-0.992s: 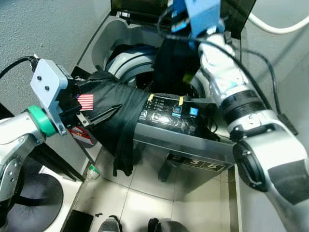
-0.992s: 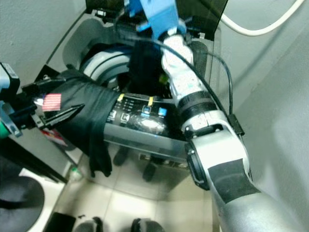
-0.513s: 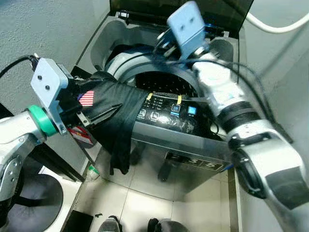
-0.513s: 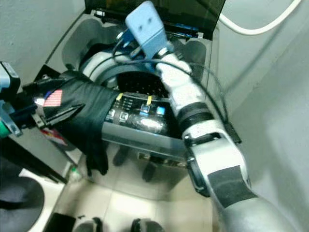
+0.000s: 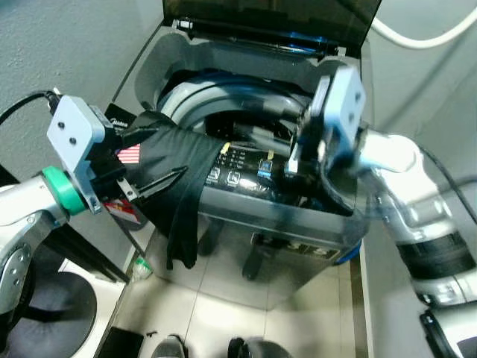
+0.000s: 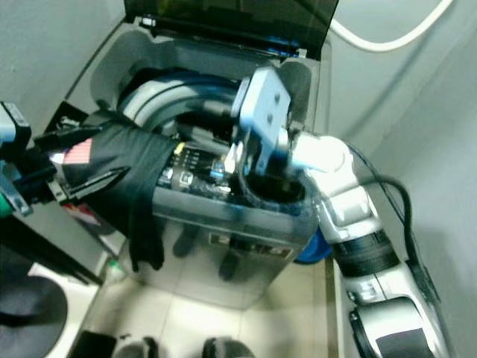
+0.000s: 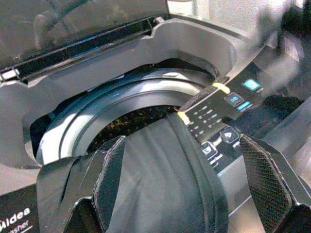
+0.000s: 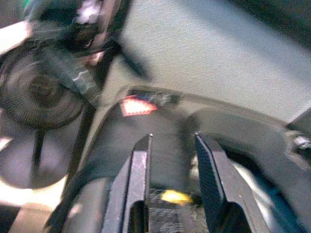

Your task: Clothes washing

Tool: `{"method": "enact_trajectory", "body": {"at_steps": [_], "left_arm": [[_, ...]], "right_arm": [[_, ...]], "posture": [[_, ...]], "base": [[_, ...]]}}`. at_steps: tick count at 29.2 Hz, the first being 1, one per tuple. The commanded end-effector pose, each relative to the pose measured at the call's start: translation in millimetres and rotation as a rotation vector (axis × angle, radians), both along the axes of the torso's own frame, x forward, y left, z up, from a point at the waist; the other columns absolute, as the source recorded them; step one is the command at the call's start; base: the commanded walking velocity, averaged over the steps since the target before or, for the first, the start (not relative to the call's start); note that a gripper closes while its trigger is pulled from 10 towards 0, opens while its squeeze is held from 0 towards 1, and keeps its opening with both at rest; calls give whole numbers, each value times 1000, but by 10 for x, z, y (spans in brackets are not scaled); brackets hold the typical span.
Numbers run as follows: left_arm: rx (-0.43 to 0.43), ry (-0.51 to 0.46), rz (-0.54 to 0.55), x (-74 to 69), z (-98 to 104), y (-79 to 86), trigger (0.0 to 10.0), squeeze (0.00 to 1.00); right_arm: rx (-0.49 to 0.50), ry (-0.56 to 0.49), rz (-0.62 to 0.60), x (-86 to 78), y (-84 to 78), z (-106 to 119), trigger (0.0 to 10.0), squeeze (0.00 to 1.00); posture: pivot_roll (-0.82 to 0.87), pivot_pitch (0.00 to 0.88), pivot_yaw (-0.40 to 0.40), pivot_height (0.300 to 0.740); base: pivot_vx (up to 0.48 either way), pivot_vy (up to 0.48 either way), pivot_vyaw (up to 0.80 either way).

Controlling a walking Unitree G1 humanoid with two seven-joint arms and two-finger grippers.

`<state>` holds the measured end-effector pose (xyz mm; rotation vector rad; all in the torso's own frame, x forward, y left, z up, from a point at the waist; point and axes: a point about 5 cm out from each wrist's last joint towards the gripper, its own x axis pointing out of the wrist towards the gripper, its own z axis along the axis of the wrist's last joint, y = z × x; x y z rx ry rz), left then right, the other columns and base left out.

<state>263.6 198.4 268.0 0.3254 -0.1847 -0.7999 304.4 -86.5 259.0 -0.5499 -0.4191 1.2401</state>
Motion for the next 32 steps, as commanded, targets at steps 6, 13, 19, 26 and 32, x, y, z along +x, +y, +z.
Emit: {"method": "enact_trajectory", "body": {"at_steps": [6, 13, 19, 26, 32], "left_arm": [[17, 13, -11, 4, -4, 6, 10000, 0], [15, 14, -8, -5, -11, -2, 10000, 0], [16, 12, -8, 9, 1, -3, 10000, 0], [14, 9, -11, 14, 4, -15, 10000, 0], [17, 8, -9, 24, 13, -7, 10000, 0]], "right_arm": [[-131, 27, -7, 27, 285, -374, 10000, 0], [39, 40, -225, 304, 497, -263, 10000, 0], [186, 18, -327, 479, 429, 102, 10000, 420], [96, -28, -198, 383, 535, 144, 10000, 1000], [-101, -96, -25, 188, 670, 79, 10000, 1000]], "posture": [[121, 90, 39, 740], [135, 93, 39, 740], [132, 96, 37, 740], [133, 95, 35, 740], [126, 99, 38, 740]], "base": [[0, 0, 0], [0, 0, 0], [0, 0, 0], [0, 0, 0], [0, 0, 0]]}}
